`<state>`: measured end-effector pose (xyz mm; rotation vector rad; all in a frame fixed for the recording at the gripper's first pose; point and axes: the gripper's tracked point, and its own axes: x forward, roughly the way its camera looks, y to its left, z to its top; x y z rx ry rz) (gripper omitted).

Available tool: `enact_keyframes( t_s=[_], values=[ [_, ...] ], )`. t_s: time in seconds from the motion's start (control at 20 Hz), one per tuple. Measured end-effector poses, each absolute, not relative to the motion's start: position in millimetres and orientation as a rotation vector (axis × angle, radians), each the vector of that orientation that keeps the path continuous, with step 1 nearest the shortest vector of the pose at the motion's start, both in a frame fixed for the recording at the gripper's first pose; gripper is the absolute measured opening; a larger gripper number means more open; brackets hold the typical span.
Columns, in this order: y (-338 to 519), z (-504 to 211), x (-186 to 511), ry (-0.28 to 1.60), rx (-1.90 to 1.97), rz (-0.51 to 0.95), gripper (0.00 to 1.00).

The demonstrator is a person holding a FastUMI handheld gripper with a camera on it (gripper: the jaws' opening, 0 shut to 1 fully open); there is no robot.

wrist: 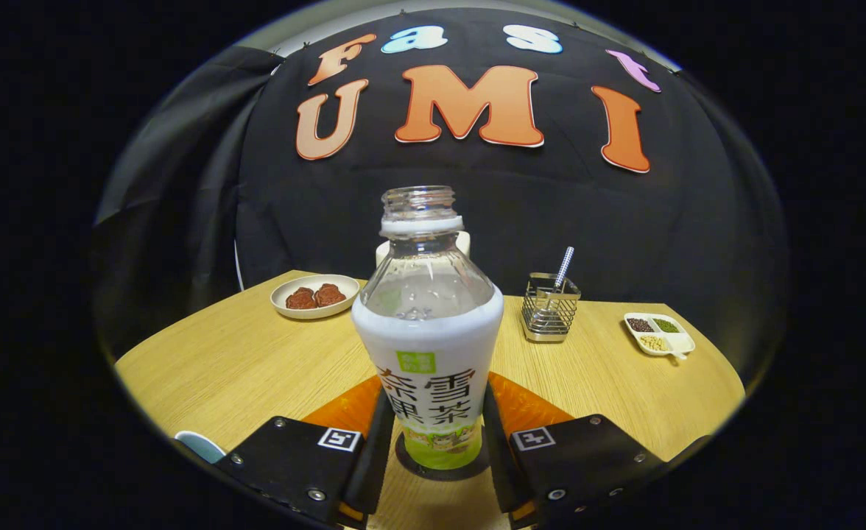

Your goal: Take the bottle from table, then pour the juice into the cup, finally place the bottle on the coaster

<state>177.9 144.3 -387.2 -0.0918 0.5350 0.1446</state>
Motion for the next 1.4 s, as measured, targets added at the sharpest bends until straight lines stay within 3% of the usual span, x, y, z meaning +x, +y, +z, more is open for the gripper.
enact_keyframes(
  t_s=[0.2, 0.5, 0.75, 0.95, 1.4],
  values=[
    [145.7, -397.4, 180.3, 0.552, -0.095, 0.135, 0.6],
    [142.1, -398.5, 177.0, 0.572, -0.065, 0.145, 0.68],
    [138.7, -369.0, 165.6, 0.534, -0.053, 0.209, 0.91],
    [126.2, -325.9, 149.4, 0.469, -0.049, 0.222, 0.97],
    [101.7, -159.1, 98.7, 0.178, -0.026, 0.217, 0.97]
  ],
)
